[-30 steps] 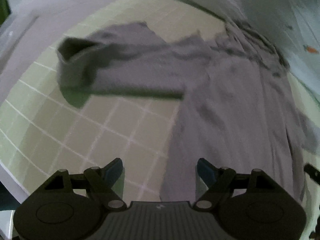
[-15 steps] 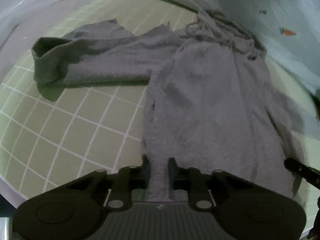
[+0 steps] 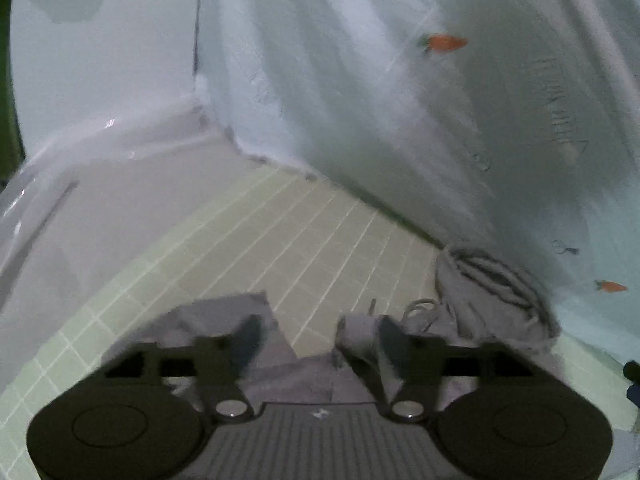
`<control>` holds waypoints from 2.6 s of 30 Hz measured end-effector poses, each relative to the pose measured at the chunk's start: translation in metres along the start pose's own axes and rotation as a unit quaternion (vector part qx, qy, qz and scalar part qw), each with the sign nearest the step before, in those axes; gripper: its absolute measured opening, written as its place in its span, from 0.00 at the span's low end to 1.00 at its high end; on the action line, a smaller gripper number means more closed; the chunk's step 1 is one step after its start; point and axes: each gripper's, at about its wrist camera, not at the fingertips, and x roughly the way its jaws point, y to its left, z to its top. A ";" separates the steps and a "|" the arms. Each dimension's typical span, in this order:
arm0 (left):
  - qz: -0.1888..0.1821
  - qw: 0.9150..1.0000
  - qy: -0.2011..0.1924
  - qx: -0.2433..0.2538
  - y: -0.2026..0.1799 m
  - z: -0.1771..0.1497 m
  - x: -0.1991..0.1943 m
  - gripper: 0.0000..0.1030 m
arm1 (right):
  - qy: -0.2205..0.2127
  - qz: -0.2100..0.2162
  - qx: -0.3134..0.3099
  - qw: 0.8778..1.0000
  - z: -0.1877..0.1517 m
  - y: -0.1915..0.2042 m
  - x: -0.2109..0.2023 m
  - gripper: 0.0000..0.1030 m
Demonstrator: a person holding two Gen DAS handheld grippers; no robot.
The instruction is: Fold clothes
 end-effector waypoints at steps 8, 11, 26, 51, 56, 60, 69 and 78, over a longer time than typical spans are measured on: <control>-0.024 0.988 0.120 0.092 -0.007 -0.069 0.043 0.80 | 0.071 -0.057 -0.100 0.991 -0.089 0.000 0.011 0.72; -0.024 0.980 0.133 0.144 -0.024 -0.072 0.054 0.80 | 0.089 -0.061 -0.157 0.982 -0.117 0.014 0.022 0.72; -0.035 0.988 0.062 0.138 -0.057 0.007 0.111 0.80 | 0.053 -0.052 -0.216 0.974 -0.069 0.044 0.094 0.54; -0.004 0.989 0.137 0.055 -0.033 0.006 0.179 0.57 | 0.109 -0.051 -0.174 0.977 -0.023 0.026 0.174 0.75; -0.028 0.991 0.127 0.039 -0.028 0.004 0.162 0.09 | 0.126 0.001 -0.084 0.988 -0.029 -0.008 0.161 0.10; -0.063 0.991 0.112 0.031 -0.020 0.006 0.118 0.06 | 0.088 0.017 -0.043 0.995 -0.027 -0.017 0.102 0.09; -0.054 0.971 0.219 0.084 -0.010 -0.066 0.057 0.13 | 0.137 -0.050 -0.005 0.989 -0.080 -0.056 -0.011 0.14; -0.051 0.984 0.137 0.102 -0.020 -0.046 0.049 0.95 | 0.017 -0.124 -0.136 0.983 -0.080 -0.008 -0.010 1.00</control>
